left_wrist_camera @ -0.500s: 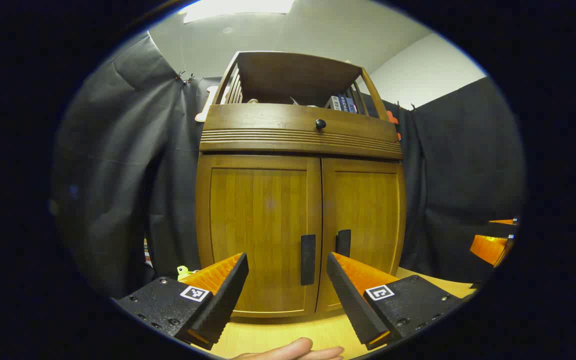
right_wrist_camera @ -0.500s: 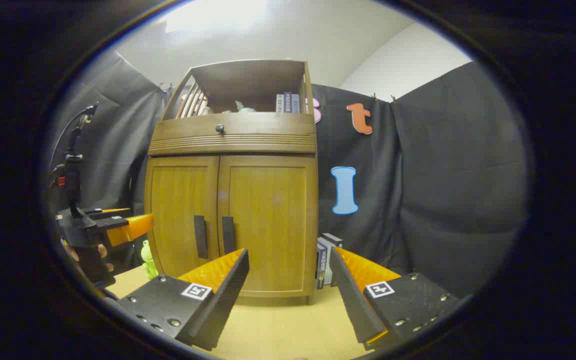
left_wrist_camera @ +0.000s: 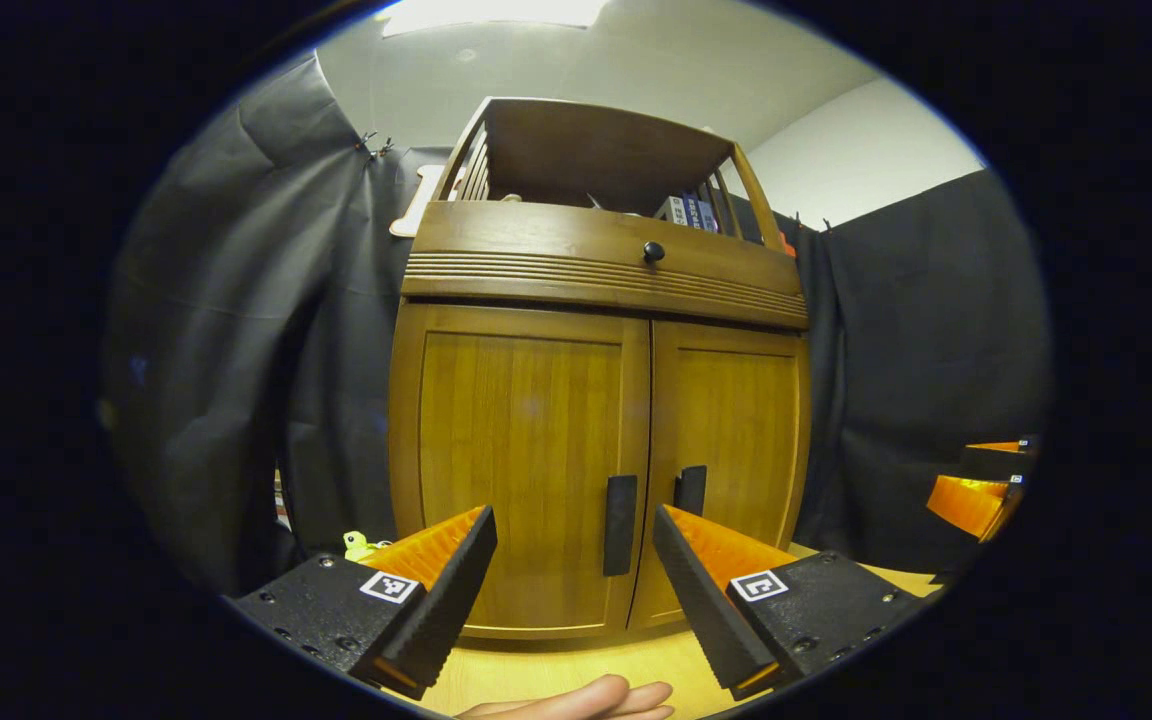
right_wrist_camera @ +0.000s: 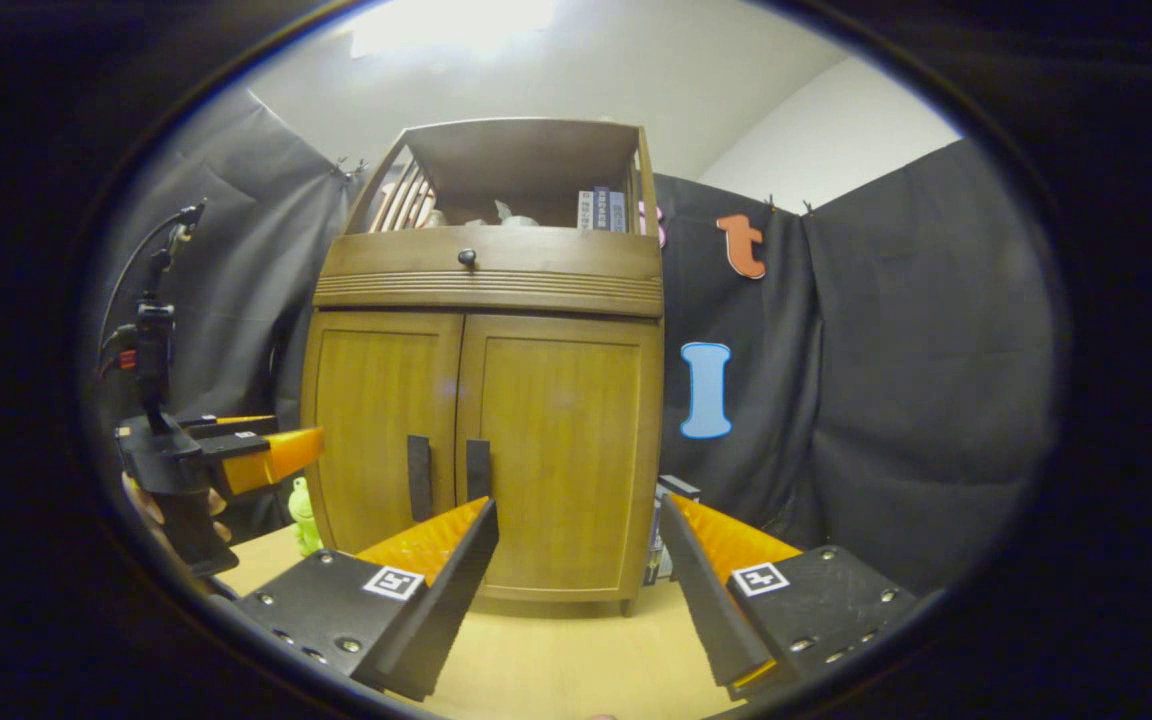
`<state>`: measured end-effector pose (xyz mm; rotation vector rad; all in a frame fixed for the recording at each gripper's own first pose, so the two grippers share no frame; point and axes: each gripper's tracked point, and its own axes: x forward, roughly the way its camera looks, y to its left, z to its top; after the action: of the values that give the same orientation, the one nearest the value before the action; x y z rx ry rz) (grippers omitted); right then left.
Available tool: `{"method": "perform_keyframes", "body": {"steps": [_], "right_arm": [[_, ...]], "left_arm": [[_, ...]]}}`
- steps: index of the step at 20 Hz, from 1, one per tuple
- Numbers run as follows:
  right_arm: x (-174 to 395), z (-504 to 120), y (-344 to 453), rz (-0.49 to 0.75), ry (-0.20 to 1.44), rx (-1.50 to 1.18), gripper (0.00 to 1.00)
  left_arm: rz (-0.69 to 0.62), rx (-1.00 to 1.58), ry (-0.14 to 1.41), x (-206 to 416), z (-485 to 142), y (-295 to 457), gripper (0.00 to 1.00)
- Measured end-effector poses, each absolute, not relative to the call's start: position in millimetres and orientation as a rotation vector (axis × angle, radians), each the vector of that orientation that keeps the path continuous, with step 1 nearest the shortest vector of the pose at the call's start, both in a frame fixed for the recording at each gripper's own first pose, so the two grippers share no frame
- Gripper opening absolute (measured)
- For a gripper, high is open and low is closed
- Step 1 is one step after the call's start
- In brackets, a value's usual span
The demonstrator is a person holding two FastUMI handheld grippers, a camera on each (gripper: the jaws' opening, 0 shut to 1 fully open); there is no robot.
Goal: Open the right door of the double-door shoe cabinet with the right hand, and open the left door with the left hand.
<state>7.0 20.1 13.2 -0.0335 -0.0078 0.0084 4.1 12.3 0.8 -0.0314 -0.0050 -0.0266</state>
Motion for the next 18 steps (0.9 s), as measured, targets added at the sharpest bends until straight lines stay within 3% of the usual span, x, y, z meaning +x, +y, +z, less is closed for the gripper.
{"method": "perform_keyframes", "body": {"steps": [8, 18], "right_arm": [[30, 17, 12, -0.015, 0.002, -0.006, 0.96], [102, 4, 18, -0.007, 0.04, -0.01, 0.96]], "left_arm": [[-0.022, -0.06, 0.009, 13, -2, 23, 0.95], [0.038, -0.016, -0.004, 30, 2, 50, 0.95]]}}
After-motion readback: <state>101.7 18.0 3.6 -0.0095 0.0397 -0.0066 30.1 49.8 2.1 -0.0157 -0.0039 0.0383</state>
